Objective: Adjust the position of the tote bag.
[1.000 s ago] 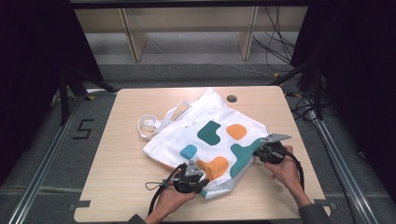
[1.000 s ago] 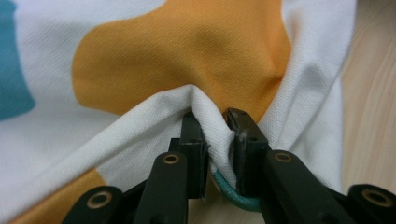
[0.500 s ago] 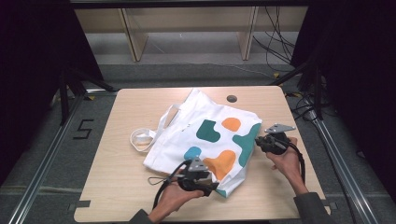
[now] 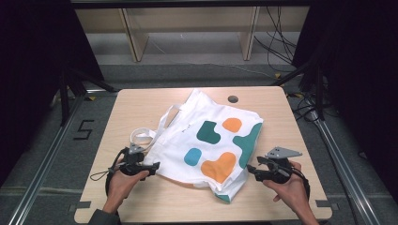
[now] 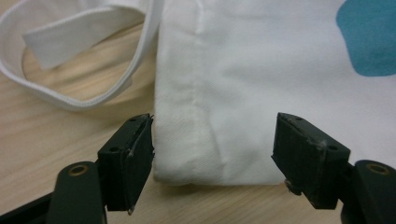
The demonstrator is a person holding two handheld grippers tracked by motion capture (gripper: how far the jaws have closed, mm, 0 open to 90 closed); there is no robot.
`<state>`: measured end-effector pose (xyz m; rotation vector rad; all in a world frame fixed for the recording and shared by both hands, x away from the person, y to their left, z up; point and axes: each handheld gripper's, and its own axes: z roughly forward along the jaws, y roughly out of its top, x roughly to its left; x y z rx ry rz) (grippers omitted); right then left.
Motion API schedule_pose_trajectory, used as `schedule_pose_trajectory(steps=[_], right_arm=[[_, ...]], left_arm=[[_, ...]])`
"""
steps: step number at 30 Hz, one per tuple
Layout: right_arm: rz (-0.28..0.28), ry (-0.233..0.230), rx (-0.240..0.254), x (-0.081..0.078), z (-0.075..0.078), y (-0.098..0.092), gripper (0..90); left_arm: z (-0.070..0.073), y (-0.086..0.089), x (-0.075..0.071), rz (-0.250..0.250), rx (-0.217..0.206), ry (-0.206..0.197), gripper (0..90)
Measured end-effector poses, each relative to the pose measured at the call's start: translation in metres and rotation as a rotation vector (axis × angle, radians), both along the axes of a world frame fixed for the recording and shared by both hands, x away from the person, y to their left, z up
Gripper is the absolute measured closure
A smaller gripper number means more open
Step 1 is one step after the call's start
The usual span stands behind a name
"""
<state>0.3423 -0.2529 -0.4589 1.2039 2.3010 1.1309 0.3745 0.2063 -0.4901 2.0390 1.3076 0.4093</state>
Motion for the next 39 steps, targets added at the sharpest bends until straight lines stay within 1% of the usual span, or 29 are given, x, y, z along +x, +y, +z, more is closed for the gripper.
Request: schedule_pose_trajectory(steps=[2,3,4,6,7,9,10,12,14,16,18,20,21,22,23,24,25,26,27,28,29,31,32,34,35,36,37,38,39], right_arm=[[-0.023,0.034,0.053,-0.009,0.0,0.009,41.8],[-0.005,0.009,0.024,-0.01,-0.001,0.01,40.7],[-0.006,0.03,0.051,-0.012,-0.003,0.015,39.6],[-0.005,0.043,0.062,-0.012,-0.005,0.018,39.0],[-0.021,0.076,0.055,-0.011,-0.008,0.024,37.1],[-0.047,0.104,0.071,-0.006,-0.012,0.026,35.3],[-0.051,0.112,0.094,-0.003,-0.015,0.026,36.1],[-0.06,0.13,0.109,0.0,-0.015,0.026,37.9],[-0.057,0.104,0.081,0.005,-0.017,0.027,52.5],[-0.044,0.042,0.038,0.011,-0.017,0.023,66.1],[-0.021,0.021,0.04,0.018,-0.018,0.017,72.7],[-0.024,0.009,0.002,0.025,-0.017,0.012,75.3],[-0.016,0.009,-0.004,0.03,-0.017,0.011,76.2],[-0.027,-0.007,-0.025,0.035,-0.017,0.009,76.8],[-0.023,-0.011,-0.025,0.04,-0.017,0.008,77.2],[-0.033,0.0,-0.039,0.048,-0.015,0.006,77.6],[-0.033,0.0,-0.039,0.048,-0.015,0.006,77.6],[-0.035,-0.02,-0.055,0.055,-0.016,0.005,77.6],[-0.055,-0.053,-0.087,0.073,-0.016,0.003,77.4],[-0.059,-0.058,-0.098,0.078,-0.015,0.002,77.5],[-0.084,-0.039,-0.1,0.083,-0.014,0.003,77.4],[-0.078,-0.091,-0.15,0.097,-0.013,0.003,77.6],[-0.105,-0.09,-0.135,0.101,-0.014,0.004,77.2],[-0.138,-0.119,-0.113,0.111,-0.016,0.001,73.5],[-0.148,-0.107,-0.104,0.113,-0.015,0.0,68.6],[-0.168,-0.109,-0.109,0.112,-0.012,-0.001,63.4],[-0.174,-0.112,-0.125,0.109,-0.007,-0.001,61.4],[-0.157,-0.113,-0.114,0.105,-0.003,0.0,60.4],[-0.157,-0.113,-0.114,0.105,-0.003,0.0,60.4]], left_arm=[[-0.003,0.007,0.004,-0.023,-0.031,0.036,28.0],[-0.003,0.007,0.004,-0.023,-0.031,0.036,28.4],[-0.008,0.009,0.007,-0.03,-0.047,0.058,30.6],[-0.011,0.008,0.008,-0.033,-0.061,0.067,33.1],[-0.013,0.009,0.009,-0.04,-0.043,0.07,36.9],[-0.013,0.011,0.009,-0.039,-0.034,0.057,47.8],[-0.013,0.014,0.008,-0.036,-0.025,0.033,56.8],[-0.014,0.014,0.006,-0.041,-0.034,0.017,60.2],[-0.012,0.007,-0.001,-0.072,-0.008,0.007,69.6],[-0.009,0.001,-0.006,-0.097,0.002,-0.009,78.9],[-0.009,-0.007,-0.012,-0.128,0.003,-0.017,82.1],[-0.009,-0.014,-0.019,-0.16,-0.005,-0.013,84.0],[-0.009,-0.014,-0.019,-0.16,-0.005,-0.013,84.5],[-0.009,-0.022,-0.027,-0.186,-0.011,-0.015,84.8],[-0.01,-0.028,-0.032,-0.201,-0.031,-0.012,85.0],[-0.012,-0.034,-0.036,-0.203,-0.057,-0.011,85.1],[-0.012,-0.034,-0.036,-0.203,-0.057,-0.011,85.1],[-0.013,-0.043,-0.041,-0.211,-0.086,-0.006,85.1],[-0.015,-0.057,-0.047,-0.249,-0.095,-0.003,84.8],[-0.016,-0.065,-0.048,-0.272,-0.098,-0.005,84.5],[-0.017,-0.073,-0.049,-0.285,-0.103,0.002,84.2],[-0.019,-0.09,-0.05,-0.31,-0.113,0.017,83.5],[-0.019,-0.096,-0.051,-0.33,-0.104,0.018,83.3],[-0.019,-0.114,-0.052,-0.35,-0.106,0.01,82.9],[-0.02,-0.122,-0.053,-0.358,-0.115,0.007,82.8],[-0.019,-0.128,-0.053,-0.384,-0.104,0.001,82.7],[-0.02,-0.135,-0.053,-0.38,-0.124,0.008,82.5],[-0.021,-0.141,-0.055,-0.369,-0.142,0.011,81.7],[-0.021,-0.141,-0.055,-0.369,-0.142,0.011,81.4]])
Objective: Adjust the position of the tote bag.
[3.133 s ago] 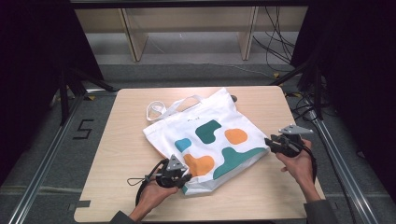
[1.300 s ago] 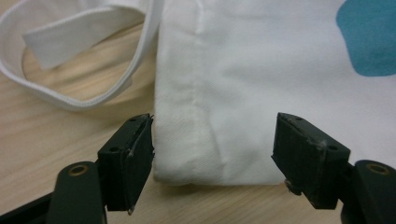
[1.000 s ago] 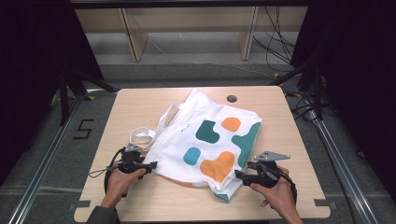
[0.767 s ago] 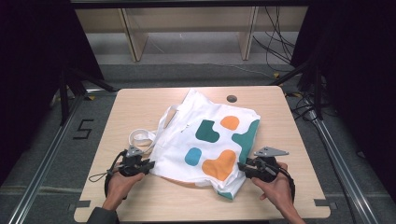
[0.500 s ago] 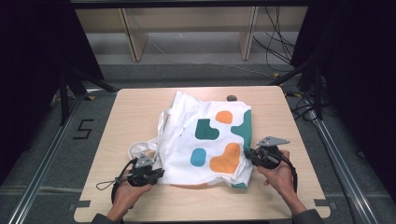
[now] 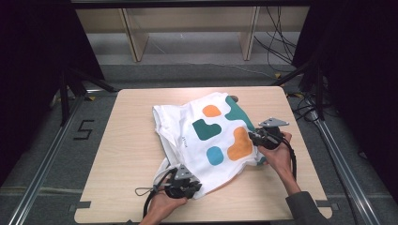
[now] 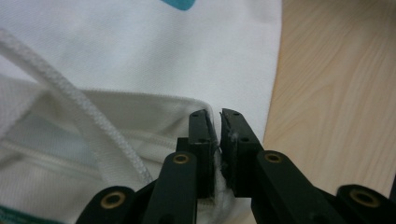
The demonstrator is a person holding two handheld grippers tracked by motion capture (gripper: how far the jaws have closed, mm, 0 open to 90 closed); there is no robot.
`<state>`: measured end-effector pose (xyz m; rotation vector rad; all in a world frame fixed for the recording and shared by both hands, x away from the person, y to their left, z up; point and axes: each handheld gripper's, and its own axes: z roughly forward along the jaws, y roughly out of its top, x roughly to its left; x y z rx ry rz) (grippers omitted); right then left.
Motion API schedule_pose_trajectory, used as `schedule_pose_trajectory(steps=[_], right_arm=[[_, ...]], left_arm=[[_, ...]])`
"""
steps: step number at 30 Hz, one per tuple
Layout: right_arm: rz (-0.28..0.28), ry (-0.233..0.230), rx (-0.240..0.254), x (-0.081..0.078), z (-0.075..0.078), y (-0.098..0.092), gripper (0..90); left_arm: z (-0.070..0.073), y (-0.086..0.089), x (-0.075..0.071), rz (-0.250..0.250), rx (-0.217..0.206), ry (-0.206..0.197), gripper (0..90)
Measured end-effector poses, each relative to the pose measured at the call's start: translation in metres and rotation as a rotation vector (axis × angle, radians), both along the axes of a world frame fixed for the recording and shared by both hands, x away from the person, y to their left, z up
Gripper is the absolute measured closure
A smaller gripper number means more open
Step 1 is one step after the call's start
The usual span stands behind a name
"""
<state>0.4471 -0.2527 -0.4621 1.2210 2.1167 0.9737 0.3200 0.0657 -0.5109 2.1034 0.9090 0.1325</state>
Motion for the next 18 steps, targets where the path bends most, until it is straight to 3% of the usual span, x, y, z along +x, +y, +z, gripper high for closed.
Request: schedule_pose_trajectory(steps=[1,2,3,4,5,6,7,8,9,10,12,13,14,15,16,17,18], right_arm=[[0.056,0.024,0.039,-0.012,0.008,0.004,59.3],[0.088,0.031,0.036,-0.018,0.011,0.008,59.1],[0.118,0.048,0.03,-0.025,0.013,0.012,59.0],[0.144,0.076,0.038,-0.032,0.015,0.017,59.0],[0.173,0.074,0.039,-0.037,0.015,0.021,59.1],[0.173,0.074,0.039,-0.037,0.015,0.021,59.1],[0.189,0.079,0.029,-0.04,0.016,0.024,59.2],[0.221,0.104,0.018,-0.048,0.017,0.029,59.6],[0.227,0.11,0.015,-0.049,0.018,0.03,59.6],[0.233,0.108,0.009,-0.051,0.017,0.032,59.4],[0.245,0.146,0.008,-0.055,0.016,0.033,58.6],[0.262,0.133,0.006,-0.056,0.014,0.033,57.2],[0.256,0.152,0.01,-0.059,0.014,0.034,56.3],[0.282,0.149,0.022,-0.062,0.013,0.036,54.8],[0.282,0.149,0.022,-0.062,0.013,0.036,54.8],[0.33,0.16,0.029,-0.069,0.011,0.04,51.7],[0.33,0.16,0.029,-0.069,0.011,0.04,51.7]], left_arm=[[0.0,-0.015,0.0,-0.011,0.016,-0.018,80.8],[0.0,-0.015,0.0,-0.011,0.016,-0.018,80.6],[0.0,-0.032,-0.001,-0.024,0.005,-0.021,80.1],[-0.001,-0.04,-0.001,-0.024,-0.007,-0.019,79.4],[-0.001,-0.046,-0.001,-0.028,-0.016,-0.018,78.4],[-0.001,-0.046,-0.001,-0.028,-0.016,-0.018,77.5],[-0.001,-0.058,-0.002,-0.036,-0.02,-0.025,77.5],[0.001,-0.067,-0.003,-0.066,-0.029,-0.025,71.3],[0.002,-0.071,-0.004,-0.065,-0.053,-0.02,68.5],[0.005,-0.07,-0.006,-0.089,-0.047,-0.011,64.8],[0.009,-0.068,-0.008,-0.104,-0.054,-0.004,53.6],[0.017,-0.059,-0.013,-0.125,-0.061,0.006,49.5],[0.024,-0.05,-0.016,-0.137,-0.065,0.01,46.0],[0.024,-0.05,-0.016,-0.137,-0.065,0.01,43.0],[0.031,-0.039,-0.019,-0.136,-0.073,-0.004,43.0],[0.04,-0.024,-0.022,-0.13,-0.07,-0.017,39.2],[0.04,-0.024,-0.022,-0.13,-0.07,-0.017,38.2]])
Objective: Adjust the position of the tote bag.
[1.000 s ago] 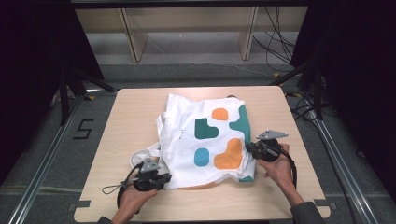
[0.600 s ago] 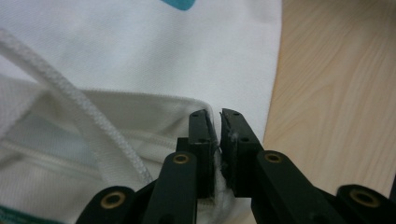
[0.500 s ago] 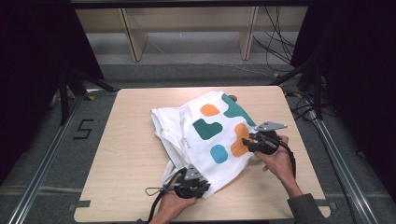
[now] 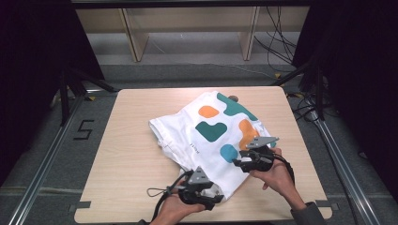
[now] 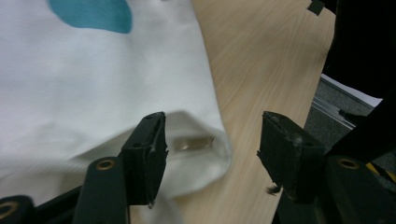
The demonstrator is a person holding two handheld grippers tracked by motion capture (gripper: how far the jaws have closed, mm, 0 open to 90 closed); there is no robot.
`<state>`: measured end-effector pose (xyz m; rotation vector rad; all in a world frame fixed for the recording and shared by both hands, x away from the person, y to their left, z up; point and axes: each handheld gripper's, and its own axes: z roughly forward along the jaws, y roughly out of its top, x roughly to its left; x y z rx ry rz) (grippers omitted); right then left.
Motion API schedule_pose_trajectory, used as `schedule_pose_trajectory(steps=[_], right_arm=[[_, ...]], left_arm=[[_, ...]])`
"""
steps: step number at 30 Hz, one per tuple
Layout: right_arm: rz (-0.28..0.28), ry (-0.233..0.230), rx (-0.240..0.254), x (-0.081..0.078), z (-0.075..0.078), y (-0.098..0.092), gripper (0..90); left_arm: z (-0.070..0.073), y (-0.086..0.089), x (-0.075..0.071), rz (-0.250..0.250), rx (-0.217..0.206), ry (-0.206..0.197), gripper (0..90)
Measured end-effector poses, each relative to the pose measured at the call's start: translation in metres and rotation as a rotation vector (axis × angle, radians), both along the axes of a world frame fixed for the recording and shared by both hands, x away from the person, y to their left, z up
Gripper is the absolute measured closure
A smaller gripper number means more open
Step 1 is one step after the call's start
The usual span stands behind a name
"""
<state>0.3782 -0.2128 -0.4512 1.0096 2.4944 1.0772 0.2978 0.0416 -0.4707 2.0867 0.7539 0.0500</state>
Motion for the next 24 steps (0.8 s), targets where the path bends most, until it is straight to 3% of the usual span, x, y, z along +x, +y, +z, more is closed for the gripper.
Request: schedule_pose_trajectory(steps=[2,4,5,8,9,11,12,13,14,15,17,18,19,20,21,22,23,24], right_arm=[[0.011,0.006,0.015,-0.007,-0.003,0.007,48.6],[0.06,0.033,0.021,-0.017,-0.004,0.018,47.0],[0.076,0.035,0.005,-0.021,-0.004,0.022,46.0],[0.102,0.026,0.007,-0.031,-0.006,0.036,43.8],[0.112,0.031,-0.001,-0.034,-0.005,0.04,43.2],[0.119,0.032,0.01,-0.039,-0.009,0.049,41.1],[0.119,0.032,0.01,-0.039,-0.009,0.049,41.1],[0.128,0.051,-0.001,-0.045,-0.013,0.058,40.4],[0.128,0.051,-0.001,-0.045,-0.013,0.058,40.4],[0.146,0.041,-0.03,-0.049,-0.017,0.064,40.3],[0.134,0.042,-0.032,-0.05,-0.02,0.068,40.8],[0.148,0.039,-0.053,-0.052,-0.024,0.071,41.3],[0.192,0.045,-0.094,-0.053,-0.032,0.076,44.2],[0.192,0.045,-0.094,-0.053,-0.032,0.076,44.2],[0.222,0.016,-0.166,-0.054,-0.038,0.077,55.2],[0.211,0.051,-0.185,-0.057,-0.038,0.078,63.0],[0.224,0.046,-0.205,-0.057,-0.039,0.077,70.5],[0.229,0.017,-0.23,-0.057,-0.041,0.076,72.2]], left_arm=[[0.008,0.022,-0.001,0.034,-0.016,-0.024,37.5],[0.013,0.054,0.005,0.097,0.013,-0.066,36.3],[0.012,0.059,0.007,0.129,-0.001,-0.079,36.0],[0.014,0.086,0.013,0.199,0.036,-0.108,34.6],[0.014,0.091,0.015,0.221,0.027,-0.122,34.4],[0.013,0.107,0.021,0.265,0.074,-0.143,33.6],[0.013,0.107,0.021,0.265,0.074,-0.143,32.3],[0.009,0.118,0.026,0.305,0.121,-0.172,32.1],[0.009,0.118,0.026,0.305,0.121,-0.172,32.1],[0.003,0.128,0.032,0.349,0.131,-0.157,31.8],[-0.001,0.135,0.036,0.375,0.135,-0.148,31.7],[-0.003,0.14,0.038,0.385,0.157,-0.143,31.6],[-0.006,0.147,0.042,0.407,0.178,-0.137,30.0],[-0.006,0.147,0.042,0.407,0.178,-0.137,29.5],[-0.009,0.154,0.045,0.453,0.172,-0.141,29.4],[-0.009,0.154,0.045,0.453,0.172,-0.141,29.0],[-0.009,0.161,0.047,0.474,0.196,-0.144,28.5],[-0.009,0.161,0.047,0.474,0.196,-0.144,28.2]])
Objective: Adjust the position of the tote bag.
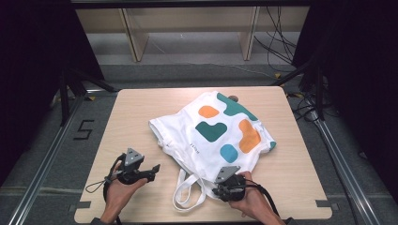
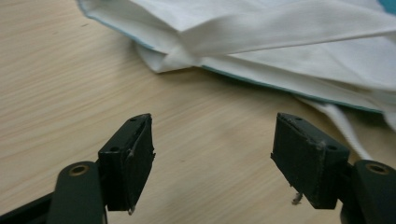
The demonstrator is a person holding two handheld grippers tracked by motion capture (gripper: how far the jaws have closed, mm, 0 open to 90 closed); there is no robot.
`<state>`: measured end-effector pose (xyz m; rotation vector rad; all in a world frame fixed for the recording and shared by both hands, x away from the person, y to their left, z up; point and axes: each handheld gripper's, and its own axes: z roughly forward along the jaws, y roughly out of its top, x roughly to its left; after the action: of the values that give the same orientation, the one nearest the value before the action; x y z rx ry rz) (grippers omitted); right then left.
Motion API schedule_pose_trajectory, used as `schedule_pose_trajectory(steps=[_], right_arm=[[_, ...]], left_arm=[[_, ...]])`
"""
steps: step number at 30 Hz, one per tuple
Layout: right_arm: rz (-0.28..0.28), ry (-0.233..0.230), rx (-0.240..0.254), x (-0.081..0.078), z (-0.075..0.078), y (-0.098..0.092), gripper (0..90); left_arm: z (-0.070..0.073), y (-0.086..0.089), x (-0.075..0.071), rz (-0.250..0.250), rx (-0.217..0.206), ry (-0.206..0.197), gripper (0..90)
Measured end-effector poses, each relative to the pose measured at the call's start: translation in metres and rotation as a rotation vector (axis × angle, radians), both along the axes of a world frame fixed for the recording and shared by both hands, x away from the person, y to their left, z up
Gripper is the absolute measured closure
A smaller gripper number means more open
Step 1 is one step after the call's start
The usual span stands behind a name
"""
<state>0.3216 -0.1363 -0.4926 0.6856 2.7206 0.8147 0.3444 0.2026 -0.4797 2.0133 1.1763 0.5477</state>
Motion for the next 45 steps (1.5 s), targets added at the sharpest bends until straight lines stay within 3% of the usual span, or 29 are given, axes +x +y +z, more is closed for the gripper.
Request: schedule_pose_trajectory(steps=[3,6,7,8,9,10,11,12,14,16,18,19,20,22,23,24,26,29,31,34,35,36,38,40,42,43,44,45], right_arm=[[0.051,-0.002,-0.015,0.001,0.002,-0.01,84.8],[0.063,-0.017,-0.023,-0.001,0.002,-0.026,87.8],[0.047,-0.01,-0.023,-0.003,0.003,-0.032,87.9],[0.047,-0.01,-0.023,-0.003,0.003,-0.032,87.9],[0.045,-0.015,-0.022,-0.004,0.004,-0.037,88.0],[0.007,-0.021,-0.025,-0.006,0.005,-0.056,88.2],[-0.013,-0.01,-0.018,-0.008,0.005,-0.061,88.2],[-0.032,-0.006,-0.014,-0.008,0.006,-0.067,88.2],[-0.059,-0.01,0.007,-0.007,0.006,-0.084,88.2],[-0.106,-0.015,0.016,-0.007,0.009,-0.104,88.2],[-0.154,-0.032,0.032,-0.004,0.01,-0.119,88.2],[-0.154,-0.032,0.032,-0.004,0.01,-0.119,88.2],[-0.196,-0.015,0.036,-0.003,0.012,-0.134,88.1],[-0.211,-0.032,0.048,-0.002,0.011,-0.138,88.1],[-0.223,-0.035,0.054,0.0,0.011,-0.144,88.1],[-0.245,-0.041,0.056,0.002,0.011,-0.152,88.0],[-0.257,-0.025,0.055,0.003,0.011,-0.157,87.8],[-0.271,-0.04,0.074,0.005,0.009,-0.161,85.5],[-0.27,-0.043,0.077,0.007,0.008,-0.162,83.1],[-0.295,-0.037,0.075,0.006,0.007,-0.162,75.9],[-0.292,-0.033,0.076,0.007,0.006,-0.162,72.9],[-0.297,-0.013,0.064,0.006,0.007,-0.162,70.3],[-0.307,-0.023,0.063,0.007,0.003,-0.16,66.9],[-0.309,-0.025,0.056,0.007,0.001,-0.159,64.9],[-0.302,-0.018,0.028,0.007,-0.002,-0.157,64.5],[-0.293,-0.013,0.006,0.007,-0.001,-0.157,64.5],[-0.292,-0.039,0.016,0.008,-0.003,-0.157,64.6],[-0.267,-0.044,0.001,0.009,-0.002,-0.159,65.1]], left_arm=[[-0.003,0.01,0.003,0.078,-0.037,-0.03,26.5],[-0.005,0.018,0.004,0.108,-0.016,-0.024,26.3],[-0.005,0.02,0.005,0.09,0.009,-0.019,26.2],[-0.005,0.02,0.005,0.09,0.009,-0.019,26.1],[-0.007,0.018,0.005,0.12,-0.011,-0.035,26.1],[-0.008,0.018,0.006,0.116,-0.001,-0.037,26.1],[-0.008,0.019,0.006,0.099,0.035,-0.033,26.1],[-0.01,0.016,0.006,0.115,0.009,-0.044,26.1],[-0.008,0.015,0.006,0.082,0.047,-0.032,26.1],[-0.009,0.008,0.004,0.078,0.028,-0.038,26.1],[-0.009,0.003,0.004,0.036,0.023,-0.03,26.1],[-0.009,0.003,0.004,0.036,0.023,-0.03,26.1],[-0.01,-0.004,0.003,-0.01,0.026,-0.022,26.1],[-0.011,-0.008,0.002,-0.033,0.038,-0.015,26.2],[-0.012,-0.013,0.002,-0.036,0.024,-0.016,26.3],[-0.011,-0.019,0.002,-0.065,0.052,-0.019,26.5],[-0.012,-0.027,0.001,-0.063,0.022,-0.032,26.5],[-0.014,-0.035,0.003,-0.071,-0.01,-0.061,28.4],[-0.014,-0.04,0.004,-0.095,0.02,-0.08,31.8],[-0.014,-0.045,0.006,-0.101,0.03,-0.091,32.4],[-0.015,-0.049,0.01,-0.103,0.071,-0.126,32.2],[-0.016,-0.052,0.013,-0.105,0.067,-0.129,32.2],[-0.016,-0.052,0.014,-0.107,0.079,-0.13,35.2],[-0.017,-0.055,0.019,-0.132,0.074,-0.136,45.5],[-0.016,-0.057,0.02,-0.159,0.122,-0.137,50.4],[-0.015,-0.056,0.023,-0.202,0.196,-0.175,55.5],[-0.017,-0.055,0.021,-0.191,0.199,-0.169,66.5],[-0.017,-0.055,0.02,-0.191,0.2,-0.169,68.2]])
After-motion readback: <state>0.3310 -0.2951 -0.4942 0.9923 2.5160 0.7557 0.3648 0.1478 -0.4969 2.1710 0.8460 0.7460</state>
